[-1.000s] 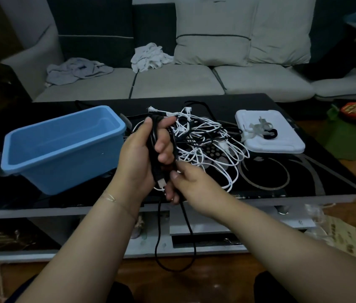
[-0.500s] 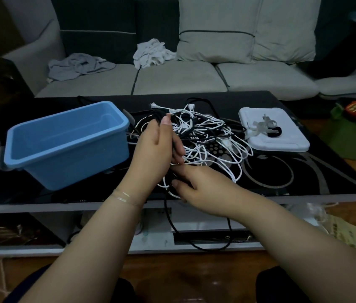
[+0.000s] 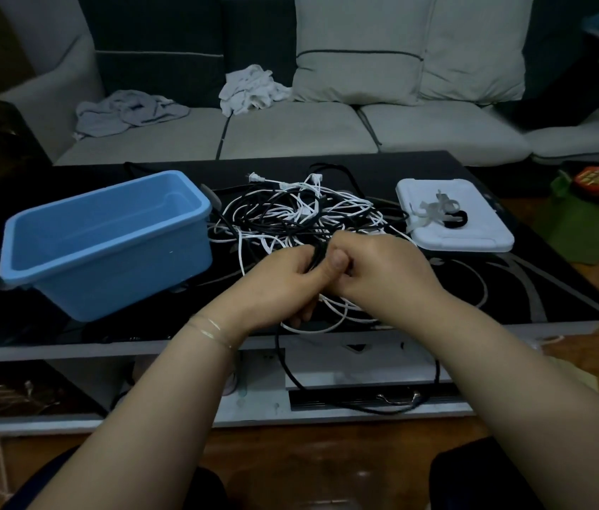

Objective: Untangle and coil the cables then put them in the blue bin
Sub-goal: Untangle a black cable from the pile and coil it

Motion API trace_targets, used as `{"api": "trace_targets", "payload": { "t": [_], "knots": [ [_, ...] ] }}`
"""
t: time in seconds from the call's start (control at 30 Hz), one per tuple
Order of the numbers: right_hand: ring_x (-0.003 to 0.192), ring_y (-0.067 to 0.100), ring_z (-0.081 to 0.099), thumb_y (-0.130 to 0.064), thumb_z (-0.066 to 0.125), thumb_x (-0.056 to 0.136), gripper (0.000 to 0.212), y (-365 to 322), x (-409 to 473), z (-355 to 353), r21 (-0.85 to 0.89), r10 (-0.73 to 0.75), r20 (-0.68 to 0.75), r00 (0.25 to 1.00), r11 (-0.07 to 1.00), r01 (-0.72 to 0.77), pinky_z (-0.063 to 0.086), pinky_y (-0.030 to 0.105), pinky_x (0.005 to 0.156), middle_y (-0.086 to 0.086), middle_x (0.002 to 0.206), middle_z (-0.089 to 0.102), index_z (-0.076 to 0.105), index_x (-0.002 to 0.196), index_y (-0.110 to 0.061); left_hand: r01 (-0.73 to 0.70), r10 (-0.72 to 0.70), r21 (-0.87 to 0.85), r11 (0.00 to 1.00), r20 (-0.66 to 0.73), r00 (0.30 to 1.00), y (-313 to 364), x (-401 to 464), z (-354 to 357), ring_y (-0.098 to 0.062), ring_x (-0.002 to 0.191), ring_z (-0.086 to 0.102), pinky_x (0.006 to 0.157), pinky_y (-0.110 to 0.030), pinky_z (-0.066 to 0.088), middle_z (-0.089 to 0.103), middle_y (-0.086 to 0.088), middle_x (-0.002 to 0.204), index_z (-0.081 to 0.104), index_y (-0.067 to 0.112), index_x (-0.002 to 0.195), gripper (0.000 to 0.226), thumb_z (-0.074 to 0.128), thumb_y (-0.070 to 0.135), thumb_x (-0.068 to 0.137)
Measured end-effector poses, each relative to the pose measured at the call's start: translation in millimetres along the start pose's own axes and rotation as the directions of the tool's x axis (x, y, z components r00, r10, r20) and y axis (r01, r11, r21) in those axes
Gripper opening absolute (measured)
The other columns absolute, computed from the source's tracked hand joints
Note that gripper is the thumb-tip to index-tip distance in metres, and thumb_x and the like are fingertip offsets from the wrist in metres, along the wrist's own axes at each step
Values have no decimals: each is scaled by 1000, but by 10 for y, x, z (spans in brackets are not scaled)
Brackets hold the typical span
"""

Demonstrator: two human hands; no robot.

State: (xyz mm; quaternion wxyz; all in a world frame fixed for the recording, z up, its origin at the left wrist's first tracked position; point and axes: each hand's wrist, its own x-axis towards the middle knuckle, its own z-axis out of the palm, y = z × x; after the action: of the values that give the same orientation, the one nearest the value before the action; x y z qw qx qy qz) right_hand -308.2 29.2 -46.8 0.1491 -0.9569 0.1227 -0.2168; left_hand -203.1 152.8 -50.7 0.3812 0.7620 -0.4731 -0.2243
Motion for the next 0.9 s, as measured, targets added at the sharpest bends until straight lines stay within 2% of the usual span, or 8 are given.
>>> {"api": "trace_targets", "payload": {
  "t": [0.2,0.37,0.47,0.53,0.57,0.67,0.77,0.9],
  "knots": [
    [74,7,63,-34,72,79,11,269,78,-133,528,83,24,996,845,-83,51,34,72,-6,78,67,63,80,-27,13,3,-126,992,125,992,23,4,-15,-10,35,45,39,-17,36,50,4,43,62,18,93,26,74,39,82],
    [74,4,59,-20,61,92,11,364,117,-56,632,61,9,998,773,-53,48,25,71,-5,76,67,67,83,-22,-34,69,-301,953,108,992,66,-3,76,-9,32,43,40,-18,36,47,4,38,62,9,112,44,66,40,81],
    [56,-4,50,-21,52,97,20,379,139,17,681,89,-4,996,730,-62,40,13,56,-15,59,58,63,81,-20,-129,157,-401,907,40,987,150,-31,80,-9,31,38,40,-20,34,43,5,35,74,19,88,41,46,49,85],
    [52,5,43,-22,48,99,24,409,143,52,717,144,3,990,689,-103,37,19,50,-15,57,57,61,79,-17,-180,198,-476,861,-13,980,170,-43,76,-8,31,36,40,-18,33,40,6,34,75,25,69,58,31,55,90],
    [53,14,39,-23,46,100,26,415,143,76,741,153,23,988,661,-119,34,25,49,-13,58,58,62,79,-18,-176,186,-539,824,-36,982,169,-40,70,-7,31,34,40,-17,33,41,5,36,77,23,75,63,28,59,89],
    [48,14,36,-21,42,101,34,357,127,186,779,145,72,987,610,-146,29,24,44,-6,55,46,66,78,-25,-111,123,-781,615,-44,991,143,-12,42,-7,29,32,37,-15,32,55,-2,49,69,6,108,67,29,58,91],
    [39,-1,38,-19,40,103,23,244,105,297,734,133,109,985,657,-170,30,13,42,-15,45,45,55,85,-19,-105,112,-898,427,-63,992,118,8,27,-5,29,33,36,-15,31,71,-5,71,64,2,109,50,39,41,91],
    [41,-1,43,-16,38,102,24,80,64,364,672,102,202,974,709,-214,35,17,45,-18,45,49,52,121,-18,-192,55,-894,405,-186,981,85,28,-29,-4,36,36,41,-16,35,72,-12,111,56,0,117,42,44,31,92]
  ]
}}
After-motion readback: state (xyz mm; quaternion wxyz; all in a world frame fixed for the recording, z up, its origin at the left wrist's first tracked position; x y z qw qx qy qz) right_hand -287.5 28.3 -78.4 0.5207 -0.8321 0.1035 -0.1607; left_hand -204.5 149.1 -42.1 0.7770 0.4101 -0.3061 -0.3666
